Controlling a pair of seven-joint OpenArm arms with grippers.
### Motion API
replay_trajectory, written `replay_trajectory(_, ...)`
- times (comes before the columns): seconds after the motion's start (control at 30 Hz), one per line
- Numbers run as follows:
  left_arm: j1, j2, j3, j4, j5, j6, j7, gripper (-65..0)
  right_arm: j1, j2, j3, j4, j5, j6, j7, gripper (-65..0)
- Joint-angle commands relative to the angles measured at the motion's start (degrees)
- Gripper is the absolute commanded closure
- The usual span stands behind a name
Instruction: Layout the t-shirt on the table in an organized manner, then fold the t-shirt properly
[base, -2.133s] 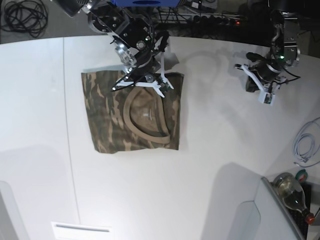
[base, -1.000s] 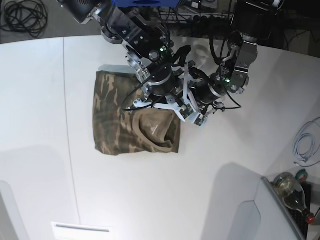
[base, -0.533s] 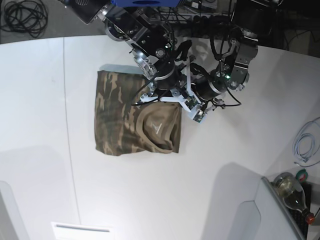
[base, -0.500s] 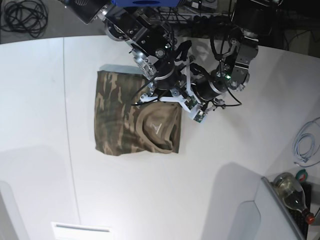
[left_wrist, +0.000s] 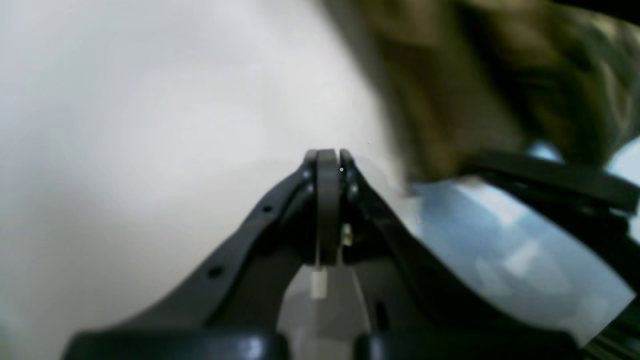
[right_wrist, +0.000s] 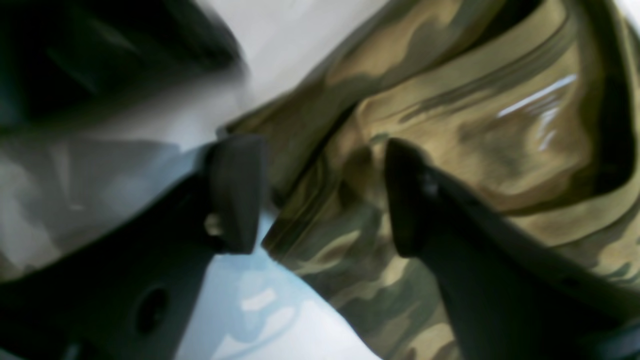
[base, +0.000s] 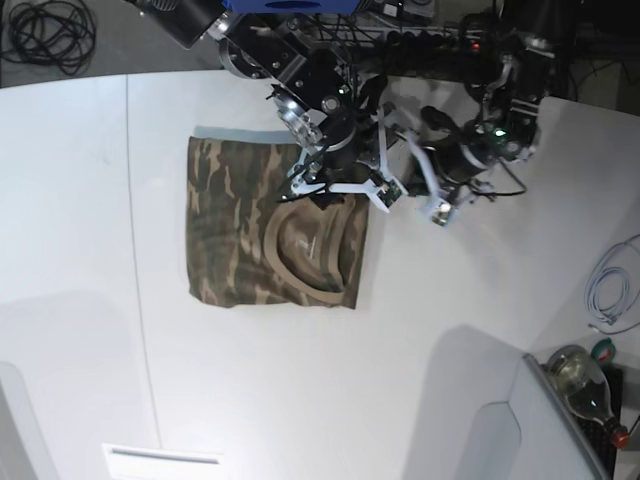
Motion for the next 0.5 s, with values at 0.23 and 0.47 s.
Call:
replay_trajectory(0.23, 1.4, -0.6, -12.8, 7.5, -0.8, -0.2, 3.7, 0.0, -1.1, 2.5, 0.2, 13.0, -0.6, -0.4, 0.2, -43.2)
replay_trajectory(0.47, -4.9, 1.9, -13.2, 12.6, -15.7, -4.9, 14.6, 0.0, -4.8, 6.2, 9.5, 23.0, -0.6, -0.4, -1.9, -43.2)
